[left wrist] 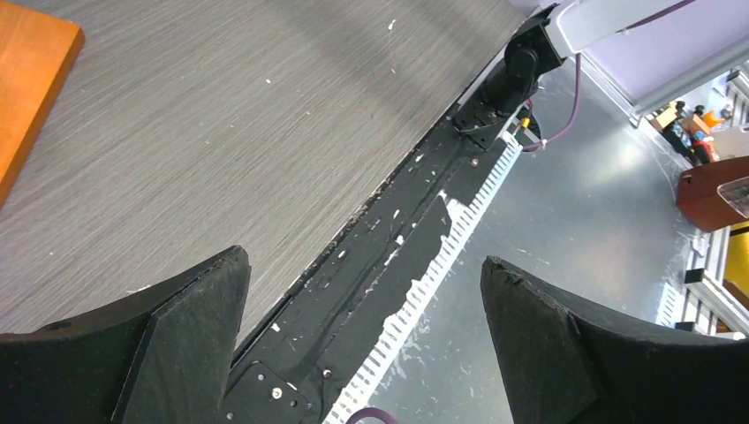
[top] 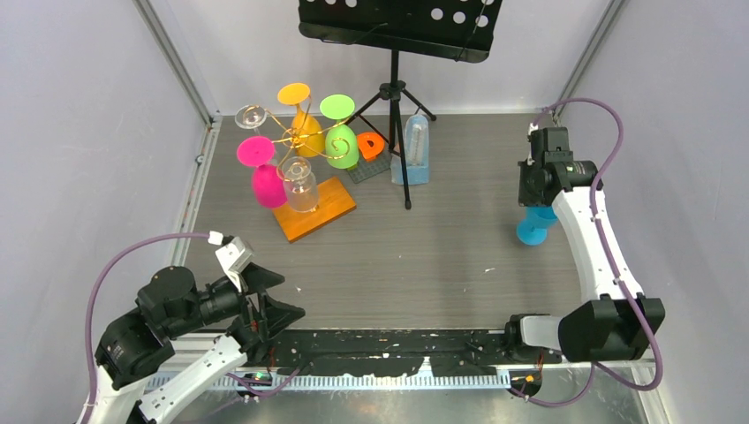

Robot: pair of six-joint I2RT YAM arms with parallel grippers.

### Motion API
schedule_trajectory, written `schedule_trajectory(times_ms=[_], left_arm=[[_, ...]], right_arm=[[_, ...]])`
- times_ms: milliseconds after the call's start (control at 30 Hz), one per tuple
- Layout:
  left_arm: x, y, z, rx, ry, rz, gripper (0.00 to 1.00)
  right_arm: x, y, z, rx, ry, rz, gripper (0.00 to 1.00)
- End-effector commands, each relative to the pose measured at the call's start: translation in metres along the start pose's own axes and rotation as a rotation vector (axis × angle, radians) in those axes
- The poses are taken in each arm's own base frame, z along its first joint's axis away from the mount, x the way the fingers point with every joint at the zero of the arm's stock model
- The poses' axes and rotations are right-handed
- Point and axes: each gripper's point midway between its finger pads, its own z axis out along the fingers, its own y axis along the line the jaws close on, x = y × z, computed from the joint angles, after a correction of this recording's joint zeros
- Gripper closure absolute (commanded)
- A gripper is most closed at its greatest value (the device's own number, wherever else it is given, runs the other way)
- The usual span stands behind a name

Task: Take the wine glass off the wine glass rack
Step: Place the wine glass at the center of the board.

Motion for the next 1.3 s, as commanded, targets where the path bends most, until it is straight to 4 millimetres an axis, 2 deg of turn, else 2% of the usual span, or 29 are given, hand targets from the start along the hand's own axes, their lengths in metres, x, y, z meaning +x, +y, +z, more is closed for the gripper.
schedule_trajectory(times_ms=[0,200,333,633,1267], left_arm=[[-0.005,-0.009,-0.001,0.048,-0.027,-0.007,0.0],[-0.006,-0.01,-0.004,0.047,-0.03,-0.006,0.0],[-0.006,-0.01,-0.005,0.043,-0.032,-0.007,0.0],[-0.006,-0.009,-0.008,0.032,-0.023,-0.007,0.01],[-0.003,-0.009,-0.01,0.03,-0.017,-0.02,0.0]], right_arm=[[-0.028,-0.02,0.005,0.077,-0.058,0.066,0.94],[-0.04,-0.041,0.014,0.095,-0.071,0.157,0.94],[-0.038,-0.049,0.027,0.102,-0.034,0.192,0.94],[-0.033,-0.056,0.052,0.1,0.016,0.246,0.95],[-0.027,-0.057,0.064,0.104,0.05,0.256,0.94]])
